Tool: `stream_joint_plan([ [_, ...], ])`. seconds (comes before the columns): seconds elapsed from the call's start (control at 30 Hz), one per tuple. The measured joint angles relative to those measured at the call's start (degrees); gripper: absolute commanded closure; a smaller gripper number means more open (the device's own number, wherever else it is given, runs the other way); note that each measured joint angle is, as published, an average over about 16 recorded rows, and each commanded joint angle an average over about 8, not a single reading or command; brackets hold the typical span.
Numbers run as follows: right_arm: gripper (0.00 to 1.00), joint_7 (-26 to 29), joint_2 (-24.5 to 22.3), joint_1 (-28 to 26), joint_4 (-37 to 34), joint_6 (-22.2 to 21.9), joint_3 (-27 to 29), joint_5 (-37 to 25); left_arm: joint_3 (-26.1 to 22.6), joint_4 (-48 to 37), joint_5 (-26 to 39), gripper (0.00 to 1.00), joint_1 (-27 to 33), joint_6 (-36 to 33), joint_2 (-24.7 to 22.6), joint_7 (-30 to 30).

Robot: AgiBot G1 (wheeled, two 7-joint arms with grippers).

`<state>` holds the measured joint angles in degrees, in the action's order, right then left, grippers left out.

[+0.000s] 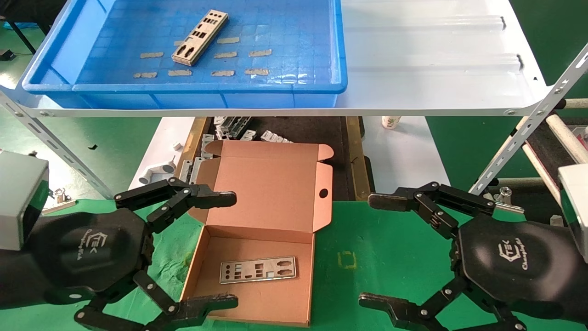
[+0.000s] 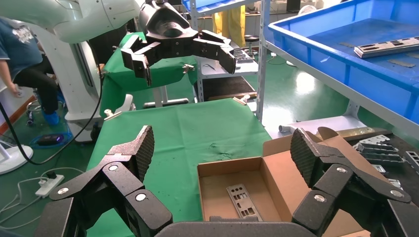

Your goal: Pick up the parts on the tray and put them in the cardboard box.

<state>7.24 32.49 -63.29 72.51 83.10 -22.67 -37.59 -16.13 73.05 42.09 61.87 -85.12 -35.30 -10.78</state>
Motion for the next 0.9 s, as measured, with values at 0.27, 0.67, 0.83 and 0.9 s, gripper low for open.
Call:
stream_joint_plan([
  [0.27, 1.00, 0.00, 0.00, 0.00, -0.01, 0.00, 0.00, 0.00, -0.55, -3.13, 2.97, 0.00, 3.73, 4.67, -3.04, 0.26],
  [0.67, 1.00, -0.01, 0.00, -0.01, -0.01, 0.01, -0.01, 0.00, -5.05, -23.29, 16.74, 0.00, 23.23, 17.84, -15.30, 3.30],
  [0.83, 1.00, -0.01, 0.00, -0.01, -0.01, 0.01, -0.01, 0.00, -7.67, -35.85, 22.99, 0.00, 32.52, 22.72, -20.39, 5.04],
  [0.9, 1.00, -0.01, 0.00, -0.01, -0.01, 0.01, -0.01, 0.00, -8.54, -40.82, 24.97, 0.00, 35.72, 24.48, -22.17, 5.63],
])
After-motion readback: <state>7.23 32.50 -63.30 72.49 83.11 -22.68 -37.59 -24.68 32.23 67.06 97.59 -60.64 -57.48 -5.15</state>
